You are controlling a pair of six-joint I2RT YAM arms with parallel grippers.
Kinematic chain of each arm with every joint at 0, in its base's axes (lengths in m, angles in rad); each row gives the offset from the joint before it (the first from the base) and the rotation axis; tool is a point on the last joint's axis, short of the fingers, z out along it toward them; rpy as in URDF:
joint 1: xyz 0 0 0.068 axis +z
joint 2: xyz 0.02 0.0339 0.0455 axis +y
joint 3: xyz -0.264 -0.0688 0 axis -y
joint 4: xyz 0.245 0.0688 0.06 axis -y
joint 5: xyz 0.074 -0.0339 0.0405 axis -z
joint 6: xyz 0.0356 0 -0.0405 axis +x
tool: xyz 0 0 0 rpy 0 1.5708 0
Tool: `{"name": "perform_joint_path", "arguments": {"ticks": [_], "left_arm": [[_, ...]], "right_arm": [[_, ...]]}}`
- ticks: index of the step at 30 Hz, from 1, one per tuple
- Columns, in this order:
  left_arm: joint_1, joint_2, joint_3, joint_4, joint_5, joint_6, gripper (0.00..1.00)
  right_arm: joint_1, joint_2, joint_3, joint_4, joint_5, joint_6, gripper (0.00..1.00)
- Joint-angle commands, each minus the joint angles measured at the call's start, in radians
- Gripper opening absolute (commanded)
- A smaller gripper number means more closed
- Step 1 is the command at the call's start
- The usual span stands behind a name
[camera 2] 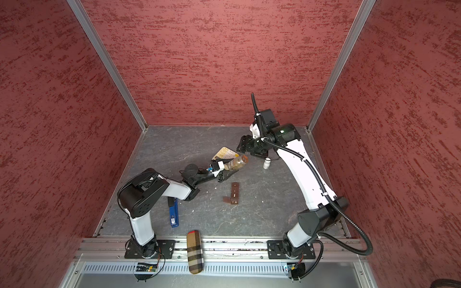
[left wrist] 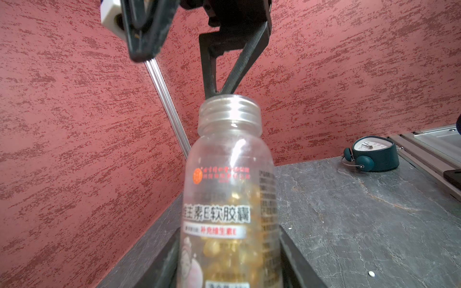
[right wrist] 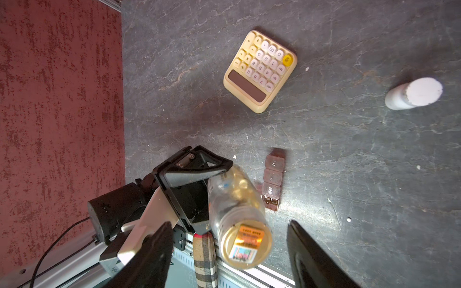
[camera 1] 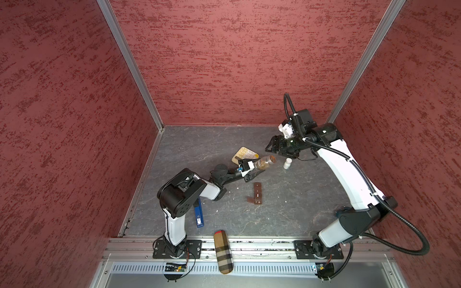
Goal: Sort the pills into containers
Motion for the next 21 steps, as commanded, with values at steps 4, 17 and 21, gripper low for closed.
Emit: {"name": "perform_joint_path", "arguments": {"ticks": [4, 17, 21], "left_arm": [[-0.003, -0.028, -0.003, 0.006, -0.012, -0.01, 0.0], [0.003, -0.017, 0.011, 0.006, -0.008, -0.015, 0.0], [0.007, -0.011, 0.015, 0.005, -0.006, -0.014, 0.0]], "right_arm": [[-0.002, 0.013, -0.024, 0.059, -0.077, -0.039, 0.72], [0.009, -0.065, -0.128, 0.071, -0.13, -0.06, 0.69], [0.018, -0.09, -0.14, 0.066, -0.13, -0.06, 0.68]]}}
